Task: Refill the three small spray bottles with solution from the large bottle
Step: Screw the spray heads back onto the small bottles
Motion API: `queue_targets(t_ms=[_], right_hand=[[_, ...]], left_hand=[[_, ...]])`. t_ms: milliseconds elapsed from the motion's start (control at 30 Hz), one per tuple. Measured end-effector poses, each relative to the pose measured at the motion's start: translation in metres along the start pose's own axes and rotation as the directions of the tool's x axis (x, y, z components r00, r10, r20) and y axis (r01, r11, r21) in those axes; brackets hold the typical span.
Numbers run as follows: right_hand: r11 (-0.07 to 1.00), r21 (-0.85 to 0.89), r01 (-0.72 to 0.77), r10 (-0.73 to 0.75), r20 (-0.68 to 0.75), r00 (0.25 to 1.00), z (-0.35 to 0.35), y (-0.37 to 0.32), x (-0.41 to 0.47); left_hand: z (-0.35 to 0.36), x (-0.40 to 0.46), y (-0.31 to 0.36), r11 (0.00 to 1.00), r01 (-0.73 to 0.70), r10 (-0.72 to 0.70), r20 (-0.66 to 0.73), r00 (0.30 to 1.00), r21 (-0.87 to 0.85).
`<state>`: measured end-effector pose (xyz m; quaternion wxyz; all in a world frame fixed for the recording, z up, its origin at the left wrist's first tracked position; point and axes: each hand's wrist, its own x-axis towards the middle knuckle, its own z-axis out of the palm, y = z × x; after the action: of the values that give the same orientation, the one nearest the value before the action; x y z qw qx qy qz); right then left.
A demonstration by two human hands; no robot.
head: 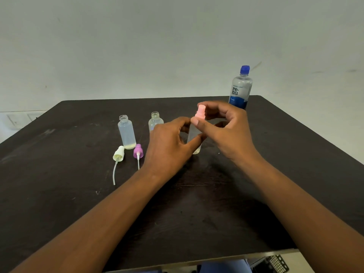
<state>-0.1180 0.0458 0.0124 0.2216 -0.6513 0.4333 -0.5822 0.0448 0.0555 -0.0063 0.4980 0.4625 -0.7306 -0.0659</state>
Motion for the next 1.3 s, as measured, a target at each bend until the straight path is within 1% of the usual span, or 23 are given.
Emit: queue_targets(t_ms=[133, 267, 333, 433, 500, 600, 667, 833, 933, 1300], right_hand=[[0.998, 0.070, 0.004, -0.007, 0.043, 0.999, 0.0011, -0.0013, 0.0000], [1.000, -0.011, -0.009, 0.008, -0.015, 1.000, 0.0014, -0.0025, -0.0005], [1.000, -0.007, -0.007, 0.007, -0.023, 1.000, 0.0006, -0.0031, -0.0006], [0.998, 0.062, -0.016, 0.014, 0.034, 0.999, -0.0001, -0.0045, -0.0006], [0.997, 0.071, -0.027, 0.024, 0.051, 0.998, -0.0007, -0.0056, -0.0003], [1.000, 0.003, -0.013, 0.013, 0.000, 1.000, -0.0008, -0.0051, -0.0001], [1.000, -0.005, -0.011, 0.011, -0.018, 1.000, -0.0013, -0.0041, -0.0001], [0.998, 0.061, -0.012, 0.006, 0.088, 0.996, -0.0005, -0.0027, 0.0003], [0.991, 0.115, -0.062, 0.049, 0.113, 0.992, -0.0005, -0.0036, -0.0001], [0.990, 0.103, -0.094, 0.098, -0.029, 0.995, 0.0055, -0.0075, -0.0031]], left_hand=[[-0.0001, 0.0002, 0.0000, 1.000, 0.008, -0.008, -0.005, 1.000, -0.017], [-0.0010, -0.0004, 0.0004, 1.000, 0.011, -0.011, -0.003, 1.000, -0.016], [-0.0012, -0.0002, 0.0006, 1.000, 0.008, -0.008, 0.002, 1.000, -0.005], [-0.0011, 0.0001, 0.0001, 1.000, 0.007, -0.007, 0.001, 1.000, -0.007], [-0.0010, -0.0001, 0.0004, 1.000, 0.001, -0.001, -0.003, 1.000, -0.003], [-0.0008, -0.0001, 0.0005, 1.000, 0.001, -0.001, -0.001, 1.000, 0.006], [-0.0006, -0.0002, 0.0013, 1.000, 0.003, -0.003, 0.003, 1.000, 0.010], [-0.0012, -0.0002, 0.0020, 1.000, -0.007, 0.007, -0.004, 1.000, -0.007], [-0.0011, 0.0000, 0.0017, 1.000, -0.007, 0.007, -0.003, 1.000, 0.001], [-0.0019, 0.0017, -0.0026, 1.000, 0.023, -0.023, -0.006, 1.000, -0.018]])
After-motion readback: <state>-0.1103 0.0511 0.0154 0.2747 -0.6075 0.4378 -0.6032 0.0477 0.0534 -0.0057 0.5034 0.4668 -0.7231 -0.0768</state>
